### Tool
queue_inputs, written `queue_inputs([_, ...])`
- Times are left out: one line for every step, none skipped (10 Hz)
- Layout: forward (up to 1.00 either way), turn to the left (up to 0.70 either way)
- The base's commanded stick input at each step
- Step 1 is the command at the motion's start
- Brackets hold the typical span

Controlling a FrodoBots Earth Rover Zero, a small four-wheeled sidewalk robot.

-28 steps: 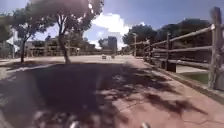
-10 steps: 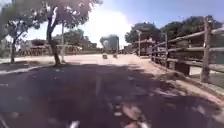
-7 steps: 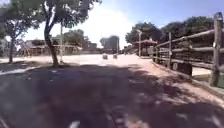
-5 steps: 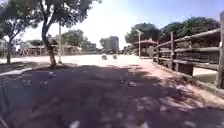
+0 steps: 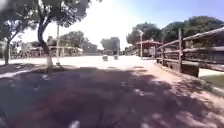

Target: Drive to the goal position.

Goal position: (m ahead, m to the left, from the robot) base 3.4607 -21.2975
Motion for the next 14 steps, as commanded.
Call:
queue_inputs([0.85,0.0])
queue_inputs([0.85,0.0])
queue_inputs([0.85,-0.19])
queue_inputs([0.85,-0.32])
queue_inputs([0.85,-0.34])
queue_inputs([0.85,-0.15])
queue_inputs([0.85,0.0])
queue_inputs([0.85,0.0])
queue_inputs([0.85,0.0])
queue_inputs([0.85,0.0])
queue_inputs([0.85,0.0])
queue_inputs([0.85,0.0])
queue_inputs([0.85,0.0])
queue_inputs([0.85,0.0])
